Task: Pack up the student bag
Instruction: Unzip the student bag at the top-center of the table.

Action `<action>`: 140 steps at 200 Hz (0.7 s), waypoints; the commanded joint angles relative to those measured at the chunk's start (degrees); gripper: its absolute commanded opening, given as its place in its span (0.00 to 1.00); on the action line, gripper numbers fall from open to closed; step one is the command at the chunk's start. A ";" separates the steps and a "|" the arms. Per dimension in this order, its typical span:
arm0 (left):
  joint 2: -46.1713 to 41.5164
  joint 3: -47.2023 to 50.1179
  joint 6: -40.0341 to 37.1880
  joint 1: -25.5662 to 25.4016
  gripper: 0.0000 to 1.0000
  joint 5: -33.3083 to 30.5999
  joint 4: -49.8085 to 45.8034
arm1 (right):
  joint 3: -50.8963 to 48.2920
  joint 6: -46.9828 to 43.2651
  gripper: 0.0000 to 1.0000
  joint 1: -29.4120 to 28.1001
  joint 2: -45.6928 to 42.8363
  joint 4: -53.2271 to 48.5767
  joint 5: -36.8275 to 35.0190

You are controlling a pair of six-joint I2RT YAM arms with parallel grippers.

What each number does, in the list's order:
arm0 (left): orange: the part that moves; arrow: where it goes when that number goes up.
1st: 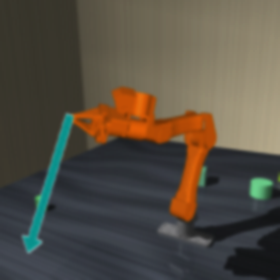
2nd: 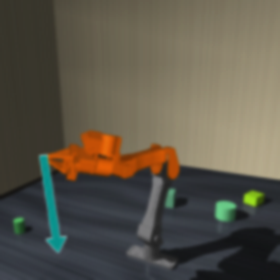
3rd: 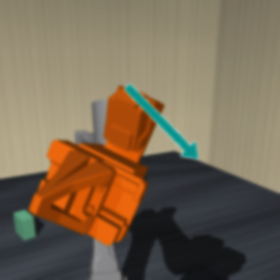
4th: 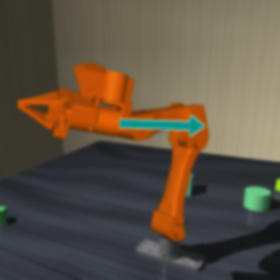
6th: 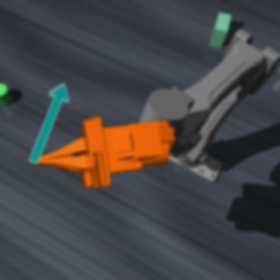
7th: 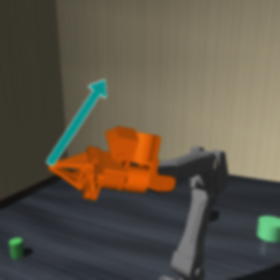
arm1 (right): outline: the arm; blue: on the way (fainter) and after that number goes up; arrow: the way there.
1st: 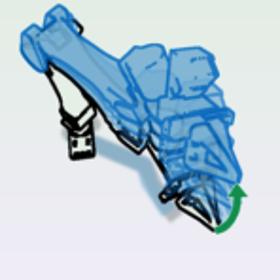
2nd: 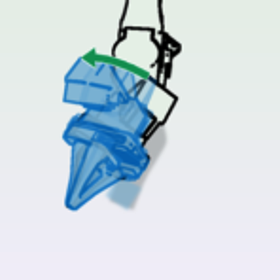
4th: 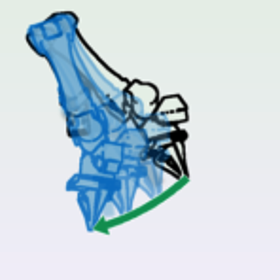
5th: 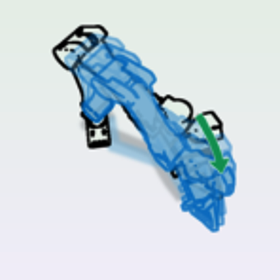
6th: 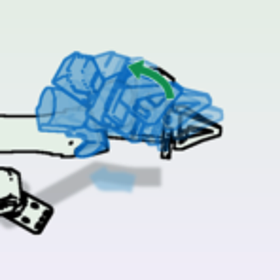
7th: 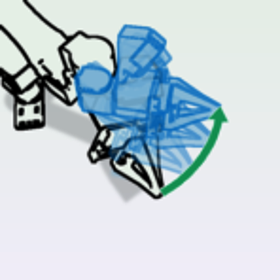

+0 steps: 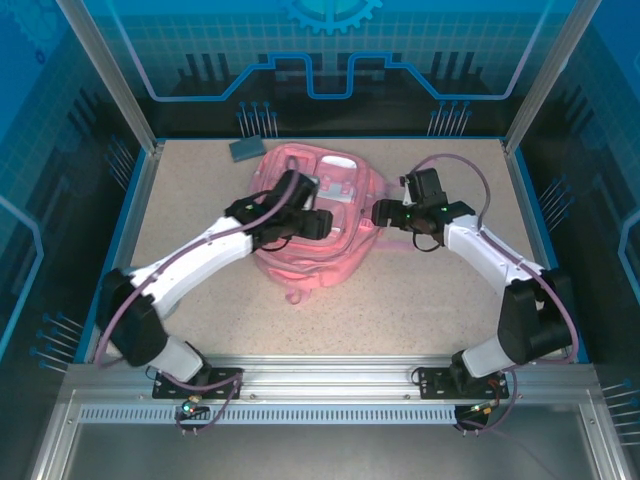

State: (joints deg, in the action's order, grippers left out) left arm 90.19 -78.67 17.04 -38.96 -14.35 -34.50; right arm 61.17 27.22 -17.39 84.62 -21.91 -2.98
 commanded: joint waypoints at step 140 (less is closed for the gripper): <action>25.83 -18.24 -16.65 -6.30 0.61 -16.94 -14.04 | -3.32 7.14 0.92 7.04 1.17 1.69 4.80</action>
State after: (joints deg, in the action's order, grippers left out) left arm 114.34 -94.80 4.32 -45.01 -25.41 -46.28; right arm 58.81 33.06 -11.14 84.68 -21.34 0.32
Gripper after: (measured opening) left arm 0.613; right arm 0.926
